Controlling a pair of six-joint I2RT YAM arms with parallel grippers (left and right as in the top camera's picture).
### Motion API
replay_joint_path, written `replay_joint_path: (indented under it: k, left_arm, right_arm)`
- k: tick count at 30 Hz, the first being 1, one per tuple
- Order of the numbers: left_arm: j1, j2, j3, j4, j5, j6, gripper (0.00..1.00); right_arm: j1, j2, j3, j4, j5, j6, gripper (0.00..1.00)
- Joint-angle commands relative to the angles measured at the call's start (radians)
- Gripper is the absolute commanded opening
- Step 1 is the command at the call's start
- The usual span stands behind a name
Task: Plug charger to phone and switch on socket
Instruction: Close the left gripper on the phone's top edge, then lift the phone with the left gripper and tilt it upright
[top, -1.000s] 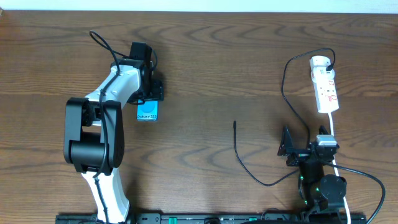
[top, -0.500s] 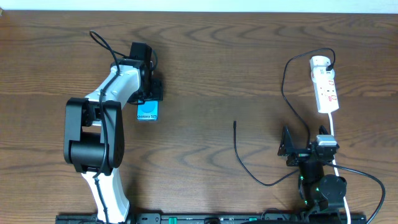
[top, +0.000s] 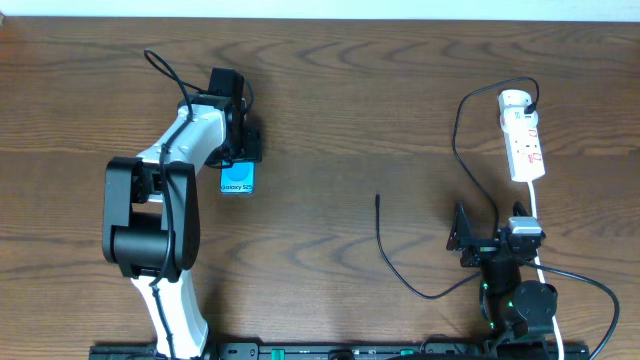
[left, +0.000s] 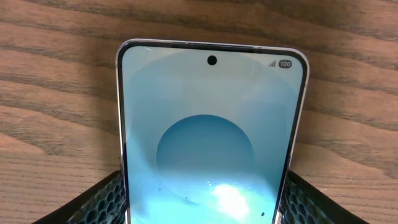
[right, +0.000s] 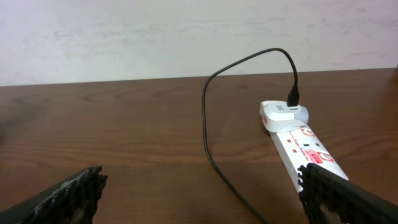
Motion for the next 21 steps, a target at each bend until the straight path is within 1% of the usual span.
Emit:
replay_joint_path:
  k: [1, 7, 11, 15, 16, 19, 21]
  left_arm:
    - [0.002, 0.032, -0.036, -0.006, -0.026, 0.001, 0.07]
    - [0.002, 0.011, -0.018, -0.026, -0.025, 0.001, 0.07]
    - [0.002, -0.054, 0.010, -0.064, -0.025, 0.001, 0.08]
    - [0.002, -0.160, 0.010, -0.071, -0.019, -0.002, 0.07]
    - [0.002, -0.181, 0.010, -0.071, -0.010, -0.003, 0.07]
    - [0.002, -0.261, 0.010, -0.069, 0.080, -0.005, 0.08]
    - [0.002, -0.314, 0.010, -0.070, 0.124, -0.059, 0.07]
  right_arm:
    - [0.003, -0.003, 0.000, -0.003, 0.011, 0.005, 0.99]
    - [0.003, -0.003, 0.000, -0.004, 0.011, 0.005, 0.99]
    - [0.003, -0.003, 0.000, -0.003, 0.011, 0.005, 0.99]
    - [0.003, -0.003, 0.000, -0.003, 0.011, 0.005, 0.99]
    - [0.003, -0.003, 0.000, -0.003, 0.011, 0.005, 0.99]
    - [0.003, -0.003, 0.000, -0.003, 0.011, 0.005, 0.99]
    - [0.003, -0.003, 0.000, -0.003, 0.011, 0.005, 0.99]
